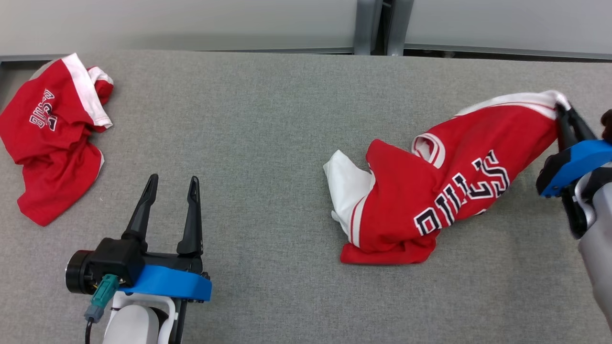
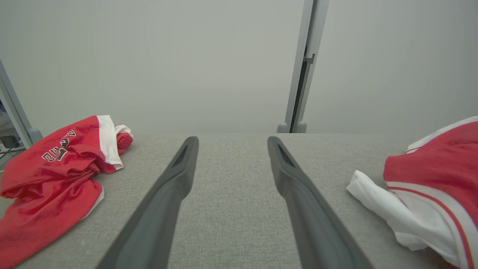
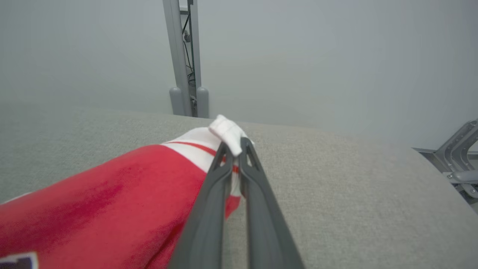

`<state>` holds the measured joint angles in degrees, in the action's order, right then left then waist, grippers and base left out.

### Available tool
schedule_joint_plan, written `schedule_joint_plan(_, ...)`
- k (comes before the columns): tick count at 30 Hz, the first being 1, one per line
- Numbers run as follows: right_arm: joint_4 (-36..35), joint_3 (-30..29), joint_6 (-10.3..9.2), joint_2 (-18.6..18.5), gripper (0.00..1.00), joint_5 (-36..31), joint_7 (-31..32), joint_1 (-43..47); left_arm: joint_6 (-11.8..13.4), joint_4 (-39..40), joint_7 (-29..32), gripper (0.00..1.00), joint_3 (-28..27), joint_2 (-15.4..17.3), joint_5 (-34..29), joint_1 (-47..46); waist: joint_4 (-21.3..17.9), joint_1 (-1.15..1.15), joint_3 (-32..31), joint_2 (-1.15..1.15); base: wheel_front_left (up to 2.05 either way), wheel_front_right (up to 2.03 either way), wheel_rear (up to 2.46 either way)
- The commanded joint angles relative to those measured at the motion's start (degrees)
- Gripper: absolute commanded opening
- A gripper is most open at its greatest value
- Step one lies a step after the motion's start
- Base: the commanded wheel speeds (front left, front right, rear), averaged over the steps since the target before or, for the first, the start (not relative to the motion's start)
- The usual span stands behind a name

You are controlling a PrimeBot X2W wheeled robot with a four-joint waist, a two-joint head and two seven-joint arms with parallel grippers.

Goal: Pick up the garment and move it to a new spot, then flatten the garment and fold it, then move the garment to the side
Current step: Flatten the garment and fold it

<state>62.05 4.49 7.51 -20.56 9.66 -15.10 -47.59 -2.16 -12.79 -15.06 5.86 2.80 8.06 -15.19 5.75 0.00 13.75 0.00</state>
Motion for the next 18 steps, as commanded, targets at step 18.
schedule_joint_plan(18, -36.7, 4.4, -0.03, 9.1, 0.00, -8.0, -0.1, 13.4, -0.2, 0.2, -0.2, 1.00, -2.1, 0.2, 0.1, 3.6, -1.6, 0.00, -6.1, 0.00, 0.00, 0.00, 0.00)
